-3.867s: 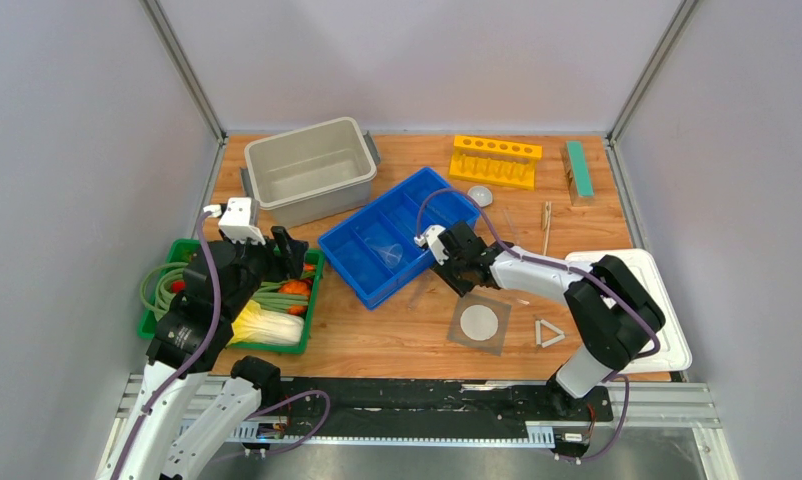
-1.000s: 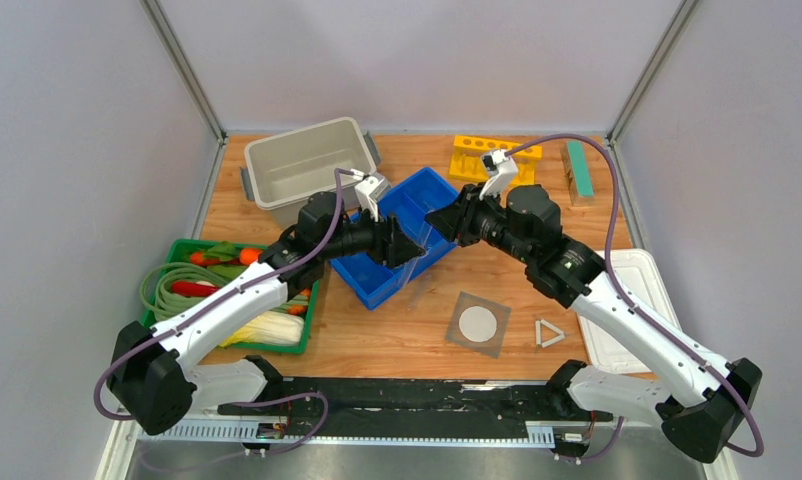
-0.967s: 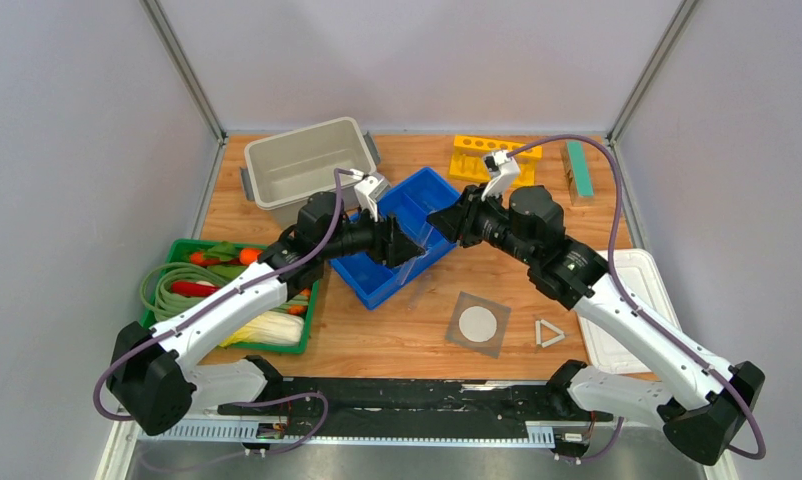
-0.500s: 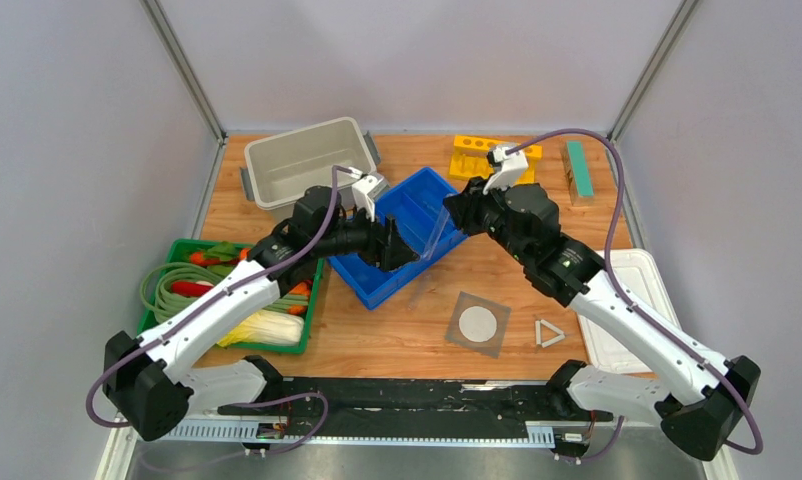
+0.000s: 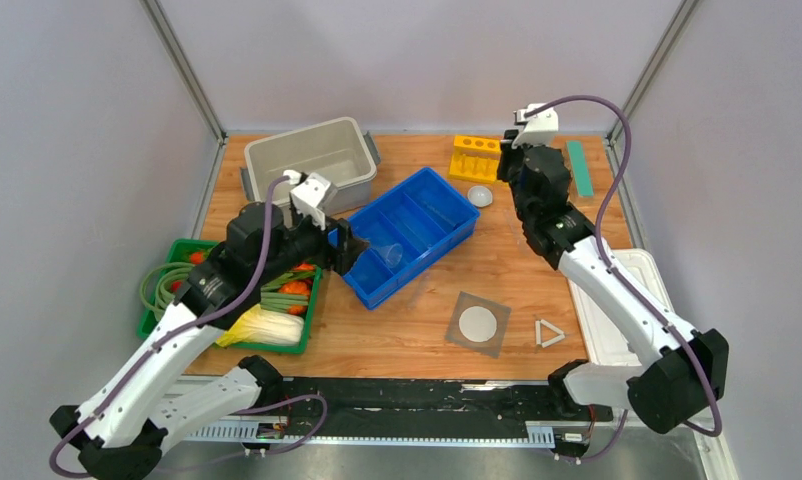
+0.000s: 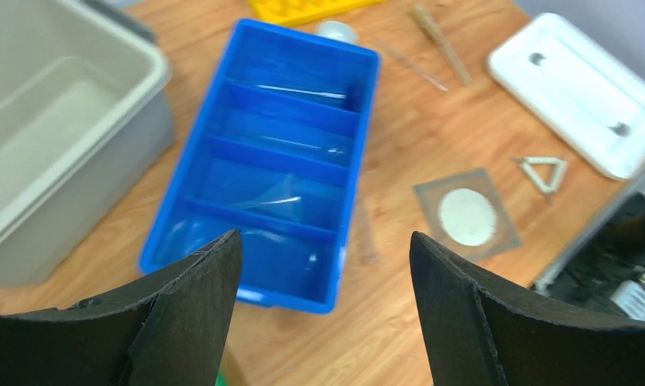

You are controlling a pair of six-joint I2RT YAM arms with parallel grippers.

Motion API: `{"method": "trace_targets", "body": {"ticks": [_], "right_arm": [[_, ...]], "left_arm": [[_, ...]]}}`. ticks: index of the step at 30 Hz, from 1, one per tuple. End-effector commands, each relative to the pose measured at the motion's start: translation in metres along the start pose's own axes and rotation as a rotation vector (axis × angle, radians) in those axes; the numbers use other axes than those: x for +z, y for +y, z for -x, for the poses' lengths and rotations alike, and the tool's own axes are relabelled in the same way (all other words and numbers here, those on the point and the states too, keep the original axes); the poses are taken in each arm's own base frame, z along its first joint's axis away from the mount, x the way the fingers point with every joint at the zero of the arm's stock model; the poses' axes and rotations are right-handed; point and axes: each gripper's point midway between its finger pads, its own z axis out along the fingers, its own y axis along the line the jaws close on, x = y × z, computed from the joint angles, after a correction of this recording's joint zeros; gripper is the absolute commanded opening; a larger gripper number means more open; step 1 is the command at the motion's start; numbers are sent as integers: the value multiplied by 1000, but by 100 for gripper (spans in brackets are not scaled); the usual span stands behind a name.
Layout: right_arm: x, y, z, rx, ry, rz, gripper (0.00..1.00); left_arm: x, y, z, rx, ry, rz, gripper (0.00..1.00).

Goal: Organize the chemistry lab equipment

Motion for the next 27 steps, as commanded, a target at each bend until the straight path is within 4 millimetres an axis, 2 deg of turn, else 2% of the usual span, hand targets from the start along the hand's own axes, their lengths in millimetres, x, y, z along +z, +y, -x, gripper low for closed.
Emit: {"method": "trace_targets", "body": {"ticks": [1, 4, 8, 15, 21, 27], "right_arm": [[28, -38, 47, 9, -160, -89, 18], [49, -56, 45, 7, -163, -120, 18], [73, -77, 44, 16, -170, -151, 18], [106, -100, 28, 23, -156, -154, 18], [126, -99, 11, 30, -141, -133, 18], [138, -100, -6, 37, -130, -131, 18]], "left_arm": [[-21, 39, -14, 71, -49, 200, 84], [-27, 49, -22, 88, -77, 249, 84], [-35, 60, -19, 91, -87, 317, 84], [-38, 63, -16, 97, -90, 332, 82], [-37, 65, -17, 101, -85, 345, 82], [-37, 66, -16, 105, -88, 349, 82]]}}
